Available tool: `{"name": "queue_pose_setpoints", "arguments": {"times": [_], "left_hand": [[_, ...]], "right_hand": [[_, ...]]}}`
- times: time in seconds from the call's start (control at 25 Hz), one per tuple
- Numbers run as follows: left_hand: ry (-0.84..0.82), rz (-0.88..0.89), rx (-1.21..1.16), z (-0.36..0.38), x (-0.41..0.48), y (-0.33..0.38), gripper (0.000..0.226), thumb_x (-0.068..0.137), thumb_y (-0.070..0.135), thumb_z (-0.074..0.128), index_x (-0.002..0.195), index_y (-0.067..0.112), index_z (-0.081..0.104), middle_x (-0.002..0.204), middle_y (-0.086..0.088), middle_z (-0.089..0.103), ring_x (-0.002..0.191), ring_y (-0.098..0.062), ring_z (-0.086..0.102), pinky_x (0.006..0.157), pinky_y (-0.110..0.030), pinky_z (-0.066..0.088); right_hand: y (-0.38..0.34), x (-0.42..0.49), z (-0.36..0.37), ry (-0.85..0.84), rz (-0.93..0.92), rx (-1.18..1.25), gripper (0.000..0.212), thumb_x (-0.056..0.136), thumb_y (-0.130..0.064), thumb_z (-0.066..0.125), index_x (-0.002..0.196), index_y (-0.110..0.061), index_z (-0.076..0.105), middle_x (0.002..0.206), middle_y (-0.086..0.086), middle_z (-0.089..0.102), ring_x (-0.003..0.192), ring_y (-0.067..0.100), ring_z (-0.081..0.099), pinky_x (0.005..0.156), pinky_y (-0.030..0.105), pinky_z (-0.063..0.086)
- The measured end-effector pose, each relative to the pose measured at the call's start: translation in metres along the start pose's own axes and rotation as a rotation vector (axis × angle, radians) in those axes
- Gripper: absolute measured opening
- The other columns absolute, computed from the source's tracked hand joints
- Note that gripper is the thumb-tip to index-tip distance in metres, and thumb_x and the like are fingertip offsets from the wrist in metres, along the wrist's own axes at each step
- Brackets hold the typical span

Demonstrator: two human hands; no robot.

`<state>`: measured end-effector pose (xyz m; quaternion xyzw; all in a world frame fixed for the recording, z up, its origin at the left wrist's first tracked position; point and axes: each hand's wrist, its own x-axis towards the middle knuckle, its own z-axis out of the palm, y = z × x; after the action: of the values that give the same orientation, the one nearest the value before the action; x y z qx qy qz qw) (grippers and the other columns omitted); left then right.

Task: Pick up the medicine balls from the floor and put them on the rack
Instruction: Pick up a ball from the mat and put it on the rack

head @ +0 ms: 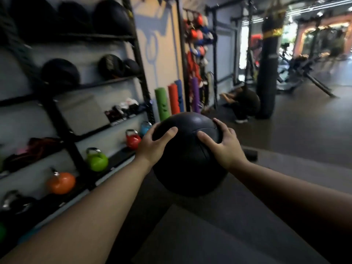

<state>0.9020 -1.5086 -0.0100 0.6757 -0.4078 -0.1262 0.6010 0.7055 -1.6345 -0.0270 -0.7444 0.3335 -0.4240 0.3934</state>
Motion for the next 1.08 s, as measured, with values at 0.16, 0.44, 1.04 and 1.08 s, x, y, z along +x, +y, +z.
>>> {"name": "queue_pose_setpoints", "arguments": {"times": [0.16,0.44,1.04,1.08], "left_hand": [[0.219,0.118,0.068,-0.161,0.020,0.098,0.060,0.063,0.081,0.074,0.108,0.040,0.078,0.101,0.022,0.081,0.098,0.000,0.075,0.090,-0.030,0.056],[0.405,0.222,0.193,-0.397,0.021,0.159,0.055,0.060,0.087,0.072,0.111,0.064,0.069,0.105,0.033,0.076,0.098,0.012,0.070,0.085,-0.015,0.056],[0.688,0.154,0.306,-0.658,0.197,0.001,0.078,0.059,0.082,0.075,0.129,0.046,0.069,0.121,0.019,0.074,0.109,0.005,0.069,0.099,-0.030,0.057],[0.707,0.137,0.342,-0.679,0.222,-0.009,0.082,0.059,0.082,0.074,0.131,0.044,0.069,0.122,0.019,0.074,0.111,0.003,0.069,0.099,-0.030,0.057]], "right_hand": [[-0.163,0.038,0.077,-0.053,-0.229,0.098,0.115,0.055,-0.099,0.057,0.153,-0.040,0.043,0.145,0.007,0.047,0.138,0.030,0.048,0.118,0.044,0.035],[-0.349,0.054,0.245,-0.151,-0.504,0.266,0.113,0.058,-0.096,0.058,0.153,-0.035,0.045,0.146,0.010,0.051,0.135,0.029,0.051,0.116,0.036,0.035],[-0.418,0.192,0.629,-0.420,-0.596,0.446,0.119,0.054,-0.102,0.056,0.156,-0.043,0.037,0.152,0.002,0.041,0.143,0.028,0.040,0.116,0.048,0.038],[-0.424,0.210,0.662,-0.444,-0.573,0.462,0.119,0.054,-0.101,0.057,0.156,-0.044,0.037,0.152,0.002,0.040,0.144,0.030,0.039,0.116,0.051,0.038]]}}
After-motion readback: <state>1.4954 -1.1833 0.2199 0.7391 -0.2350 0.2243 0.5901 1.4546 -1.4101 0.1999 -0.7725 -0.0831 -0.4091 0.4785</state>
